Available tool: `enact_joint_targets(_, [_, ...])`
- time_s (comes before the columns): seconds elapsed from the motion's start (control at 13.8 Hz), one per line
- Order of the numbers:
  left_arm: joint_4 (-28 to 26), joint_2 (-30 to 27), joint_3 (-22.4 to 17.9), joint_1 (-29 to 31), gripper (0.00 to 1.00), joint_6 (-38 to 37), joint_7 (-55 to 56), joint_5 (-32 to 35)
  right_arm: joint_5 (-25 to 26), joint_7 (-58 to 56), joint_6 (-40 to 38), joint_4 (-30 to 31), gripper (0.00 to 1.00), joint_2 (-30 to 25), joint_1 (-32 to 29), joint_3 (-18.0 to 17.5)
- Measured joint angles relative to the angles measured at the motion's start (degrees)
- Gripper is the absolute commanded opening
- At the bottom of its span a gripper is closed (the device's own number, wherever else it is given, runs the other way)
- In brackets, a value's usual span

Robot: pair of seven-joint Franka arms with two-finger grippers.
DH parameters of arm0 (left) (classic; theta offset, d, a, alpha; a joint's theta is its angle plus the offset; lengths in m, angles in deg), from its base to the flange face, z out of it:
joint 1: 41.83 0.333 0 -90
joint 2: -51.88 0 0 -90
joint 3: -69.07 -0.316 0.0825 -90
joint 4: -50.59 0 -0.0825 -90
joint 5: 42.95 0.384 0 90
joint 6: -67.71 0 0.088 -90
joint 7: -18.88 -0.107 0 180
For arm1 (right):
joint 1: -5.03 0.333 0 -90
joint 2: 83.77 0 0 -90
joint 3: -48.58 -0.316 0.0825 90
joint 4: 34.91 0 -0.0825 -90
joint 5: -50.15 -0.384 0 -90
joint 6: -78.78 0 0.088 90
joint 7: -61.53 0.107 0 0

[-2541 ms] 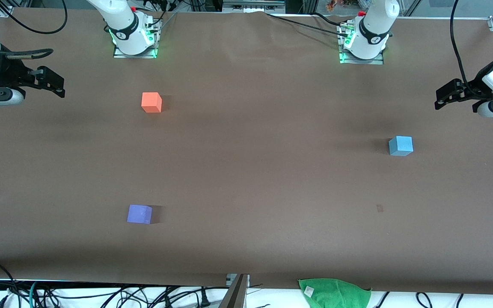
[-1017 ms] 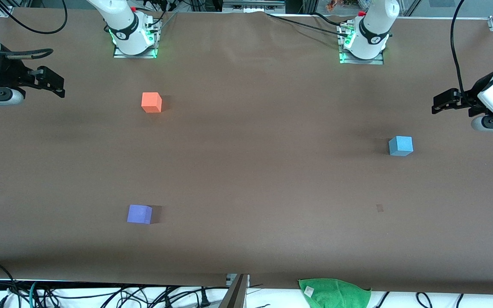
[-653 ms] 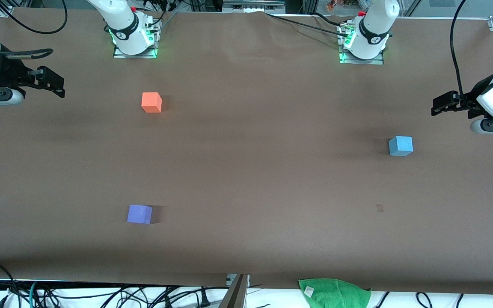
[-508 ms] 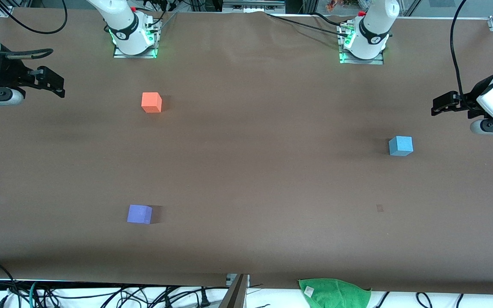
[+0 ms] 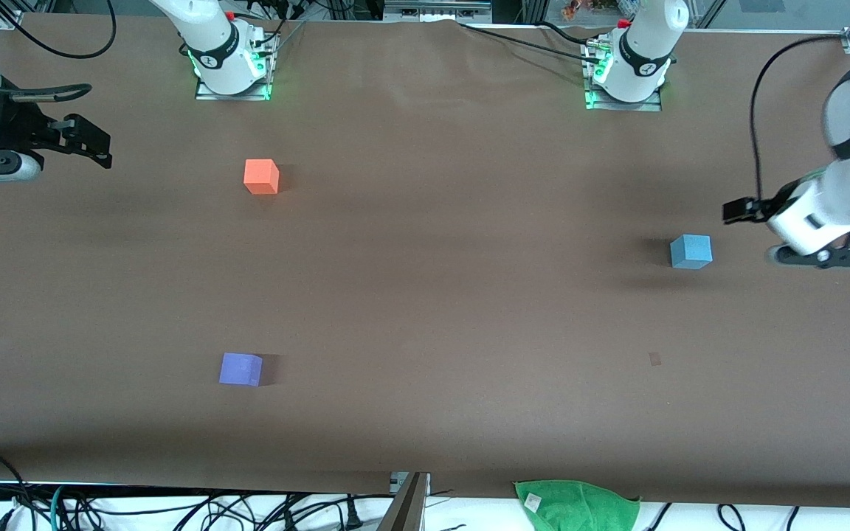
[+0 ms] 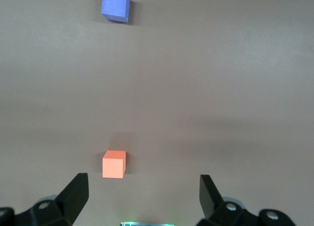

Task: Place blue block between orange and purple blocks
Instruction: 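Move the left gripper down over the light-blue cube, then close the left gripper on the light-blue cube and lift it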

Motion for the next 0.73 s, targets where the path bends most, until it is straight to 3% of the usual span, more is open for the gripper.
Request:
enact_joint_targets(0.36, [-15.34, 1.29, -0.03, 1.31, 1.00, 21.36, -0.20, 0.52, 0.00, 0.00, 0.00, 0.00, 1.00, 0.00, 0.00, 0.00])
enact_joint_targets(0.73, [-17.94, 6.55, -0.07, 5.59, 1.00, 31.61, -1.26, 2.67, 0.00, 0.00, 0.00, 0.00, 1.00, 0.00, -0.01, 0.00])
